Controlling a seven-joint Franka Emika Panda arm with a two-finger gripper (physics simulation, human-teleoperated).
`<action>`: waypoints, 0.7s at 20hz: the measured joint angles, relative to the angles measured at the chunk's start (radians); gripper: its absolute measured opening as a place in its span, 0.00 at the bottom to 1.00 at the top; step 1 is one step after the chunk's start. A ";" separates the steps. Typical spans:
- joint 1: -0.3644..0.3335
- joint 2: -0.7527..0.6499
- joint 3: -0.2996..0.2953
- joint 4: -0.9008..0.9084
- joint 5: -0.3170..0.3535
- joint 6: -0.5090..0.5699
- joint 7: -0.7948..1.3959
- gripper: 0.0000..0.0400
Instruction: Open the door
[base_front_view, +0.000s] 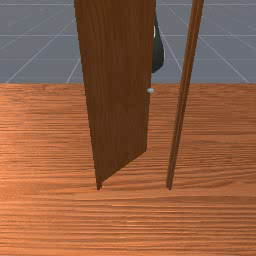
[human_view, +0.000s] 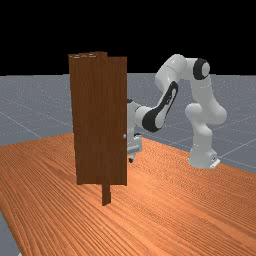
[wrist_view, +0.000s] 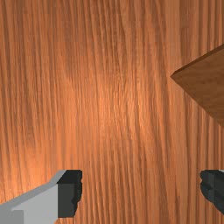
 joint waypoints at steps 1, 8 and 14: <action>0.000 0.000 0.000 0.000 0.000 0.000 0.000 0.61; 0.000 0.004 0.000 0.010 0.000 -0.015 0.000 0.02; -0.009 -0.002 0.011 -0.005 0.026 0.001 -0.018 0.00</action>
